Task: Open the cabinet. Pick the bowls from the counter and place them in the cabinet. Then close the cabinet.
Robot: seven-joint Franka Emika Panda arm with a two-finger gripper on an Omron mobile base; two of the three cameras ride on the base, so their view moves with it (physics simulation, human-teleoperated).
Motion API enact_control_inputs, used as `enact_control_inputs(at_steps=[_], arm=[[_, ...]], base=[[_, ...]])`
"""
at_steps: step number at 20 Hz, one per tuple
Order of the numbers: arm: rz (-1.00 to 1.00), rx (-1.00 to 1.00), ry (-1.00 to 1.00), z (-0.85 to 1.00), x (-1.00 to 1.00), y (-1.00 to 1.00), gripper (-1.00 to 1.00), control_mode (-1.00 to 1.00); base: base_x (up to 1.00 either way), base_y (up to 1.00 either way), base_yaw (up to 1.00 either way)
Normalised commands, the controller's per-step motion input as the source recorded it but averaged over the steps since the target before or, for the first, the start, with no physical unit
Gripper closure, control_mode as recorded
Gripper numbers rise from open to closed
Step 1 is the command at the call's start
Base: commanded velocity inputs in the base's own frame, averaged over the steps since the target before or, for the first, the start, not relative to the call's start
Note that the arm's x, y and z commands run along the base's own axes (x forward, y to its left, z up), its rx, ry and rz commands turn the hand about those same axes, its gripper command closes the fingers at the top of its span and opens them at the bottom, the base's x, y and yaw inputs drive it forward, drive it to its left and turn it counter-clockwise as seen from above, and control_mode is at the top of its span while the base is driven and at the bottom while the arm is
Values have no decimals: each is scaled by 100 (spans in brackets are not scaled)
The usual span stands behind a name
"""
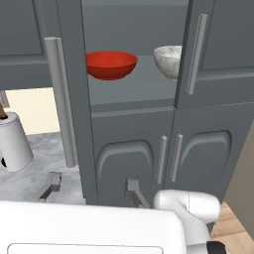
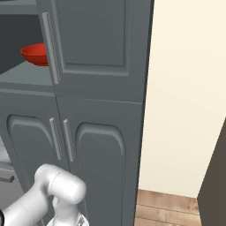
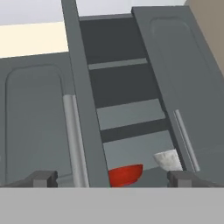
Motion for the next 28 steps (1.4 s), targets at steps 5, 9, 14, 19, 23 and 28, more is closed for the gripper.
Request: enact_control_inputs(at_steps=[5, 9, 14, 19, 23, 28], arm=[[0, 2, 0, -8, 31, 0, -100, -100], [0, 0, 2, -33, 44, 0, -100, -100], [0, 0, 7, -46, 47, -6, -100, -100], [0, 0, 5, -21, 45, -25, -100, -100], [0, 0, 1, -8, 33, -25, -100, -100], [0, 0, 4, -25, 32, -8, -100, -100]], base=[[0, 0, 0], [0, 0, 0], [0, 0, 0], [0, 0, 0], [0, 0, 0], [0, 0, 0]])
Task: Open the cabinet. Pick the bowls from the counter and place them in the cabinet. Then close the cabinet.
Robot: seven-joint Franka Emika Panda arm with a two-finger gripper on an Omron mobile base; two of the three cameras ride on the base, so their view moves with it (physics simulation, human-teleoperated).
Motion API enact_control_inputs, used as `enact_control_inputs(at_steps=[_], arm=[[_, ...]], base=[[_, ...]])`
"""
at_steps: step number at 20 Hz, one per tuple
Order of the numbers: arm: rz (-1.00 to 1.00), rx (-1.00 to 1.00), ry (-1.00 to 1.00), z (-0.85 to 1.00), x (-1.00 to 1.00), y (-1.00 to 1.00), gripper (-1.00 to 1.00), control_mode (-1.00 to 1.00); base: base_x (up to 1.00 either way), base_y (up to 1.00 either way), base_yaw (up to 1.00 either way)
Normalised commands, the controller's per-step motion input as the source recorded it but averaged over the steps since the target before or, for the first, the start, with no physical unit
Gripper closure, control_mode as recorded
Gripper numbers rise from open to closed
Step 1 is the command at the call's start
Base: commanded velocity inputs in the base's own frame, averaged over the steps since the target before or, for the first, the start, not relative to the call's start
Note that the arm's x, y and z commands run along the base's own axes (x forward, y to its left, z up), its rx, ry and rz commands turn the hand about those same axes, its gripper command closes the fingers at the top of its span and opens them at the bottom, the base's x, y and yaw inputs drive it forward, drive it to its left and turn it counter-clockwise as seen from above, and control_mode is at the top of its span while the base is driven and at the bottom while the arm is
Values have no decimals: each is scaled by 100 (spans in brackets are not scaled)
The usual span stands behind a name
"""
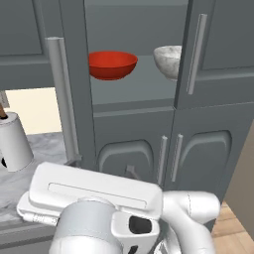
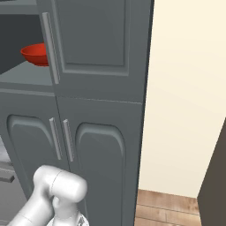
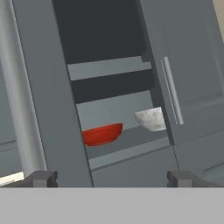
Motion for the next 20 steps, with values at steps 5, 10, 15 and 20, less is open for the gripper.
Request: enact_control_inputs(at_steps=[5, 10, 15, 20], arm=[[0, 0, 6, -38, 21, -16, -100, -100], [0, 0, 5, -39, 6, -29, -100, -100], [1, 0, 5, -51, 38, -32, -100, -100], [0, -11, 0, -25, 61, 1, -100, -100]], base=[[0, 0, 0], [0, 0, 0], [0, 0, 0], [0, 0, 0]])
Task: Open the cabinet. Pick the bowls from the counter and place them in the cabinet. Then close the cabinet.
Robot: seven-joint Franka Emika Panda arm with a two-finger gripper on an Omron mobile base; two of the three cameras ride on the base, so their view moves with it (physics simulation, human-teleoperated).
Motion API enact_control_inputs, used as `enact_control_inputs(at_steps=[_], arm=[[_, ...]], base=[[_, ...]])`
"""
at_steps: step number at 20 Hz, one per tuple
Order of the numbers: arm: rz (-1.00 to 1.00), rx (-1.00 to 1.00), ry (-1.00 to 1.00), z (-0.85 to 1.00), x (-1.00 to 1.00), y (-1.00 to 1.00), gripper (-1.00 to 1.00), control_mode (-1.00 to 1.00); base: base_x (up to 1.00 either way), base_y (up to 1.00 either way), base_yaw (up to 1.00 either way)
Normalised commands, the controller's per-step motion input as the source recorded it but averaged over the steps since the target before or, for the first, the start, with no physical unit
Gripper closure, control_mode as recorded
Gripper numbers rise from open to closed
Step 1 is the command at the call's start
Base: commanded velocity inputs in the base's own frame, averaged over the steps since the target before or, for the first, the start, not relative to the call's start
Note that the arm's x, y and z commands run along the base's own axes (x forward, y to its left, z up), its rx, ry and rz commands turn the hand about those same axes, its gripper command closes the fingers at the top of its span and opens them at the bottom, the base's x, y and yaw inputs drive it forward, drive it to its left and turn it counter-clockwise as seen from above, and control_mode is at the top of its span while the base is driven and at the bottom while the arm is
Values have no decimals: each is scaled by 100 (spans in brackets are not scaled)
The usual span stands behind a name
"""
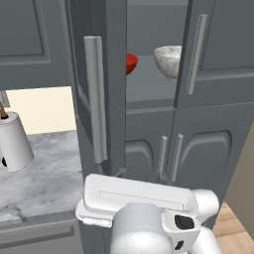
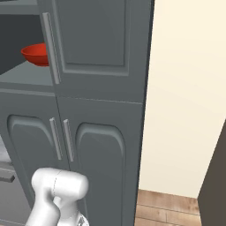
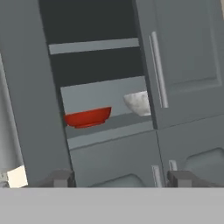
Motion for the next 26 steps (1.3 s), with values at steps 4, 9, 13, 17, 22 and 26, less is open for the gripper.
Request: enact_control_inputs(at_steps=[4, 9, 13, 17, 22, 26], arm=[[-6, -14, 2, -12, 100, 1, -100, -100], [-12, -16, 1, -12, 100, 10, -100, -100], [-12, -14, 0, -16, 100, 4, -100, -100], [-11, -13, 0, -23, 100, 0, -100, -100], [-11, -14, -1, -14, 100, 0, -100, -100], [-11, -12, -3, -9, 100, 0, -100, -100]], base=[[0, 0, 0], [0, 0, 0], [0, 0, 0], [0, 0, 0], [0, 0, 0], [0, 0, 0]])
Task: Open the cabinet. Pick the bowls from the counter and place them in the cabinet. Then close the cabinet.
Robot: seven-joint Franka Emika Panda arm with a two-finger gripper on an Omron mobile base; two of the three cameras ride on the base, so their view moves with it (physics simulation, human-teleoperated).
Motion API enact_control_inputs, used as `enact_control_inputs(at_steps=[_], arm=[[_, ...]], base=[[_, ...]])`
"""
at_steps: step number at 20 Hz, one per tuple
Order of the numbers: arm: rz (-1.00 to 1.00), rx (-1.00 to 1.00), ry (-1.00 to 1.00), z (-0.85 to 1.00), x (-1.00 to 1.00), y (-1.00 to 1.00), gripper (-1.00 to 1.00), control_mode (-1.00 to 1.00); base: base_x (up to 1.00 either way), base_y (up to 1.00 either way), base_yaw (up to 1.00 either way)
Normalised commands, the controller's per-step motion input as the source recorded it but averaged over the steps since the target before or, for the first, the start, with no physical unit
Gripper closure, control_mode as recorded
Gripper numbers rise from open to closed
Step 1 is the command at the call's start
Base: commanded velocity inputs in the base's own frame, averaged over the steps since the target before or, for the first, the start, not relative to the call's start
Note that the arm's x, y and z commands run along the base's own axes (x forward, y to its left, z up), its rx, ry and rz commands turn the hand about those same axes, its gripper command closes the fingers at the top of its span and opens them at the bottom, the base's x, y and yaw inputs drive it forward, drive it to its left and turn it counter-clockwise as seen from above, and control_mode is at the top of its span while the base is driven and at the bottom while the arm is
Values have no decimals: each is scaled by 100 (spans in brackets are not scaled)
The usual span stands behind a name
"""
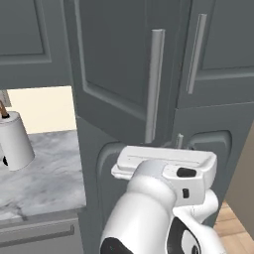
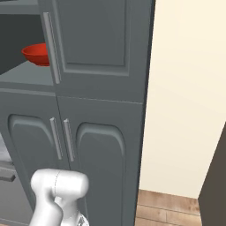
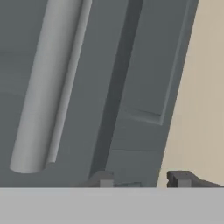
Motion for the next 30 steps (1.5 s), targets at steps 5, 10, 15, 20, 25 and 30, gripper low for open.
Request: enact_control_inputs(at_steps=[5, 10, 15, 20, 25, 30], arm=[[-8, -9, -7, -19, 100, -2, -100, -100], [-4, -5, -14, -26, 100, -13, -100, -100], [0, 0, -21, -17, 99, -28, -100, -100], [9, 3, -27, -2, 79, -31, -100, -100], [15, 6, -24, -4, 97, -38, -100, -100], [13, 2, -17, -12, 100, -32, -100, -100]], base=[[0, 0, 0], [0, 0, 0], [0, 0, 0], [0, 0, 0], [0, 0, 0], [0, 0, 0]])
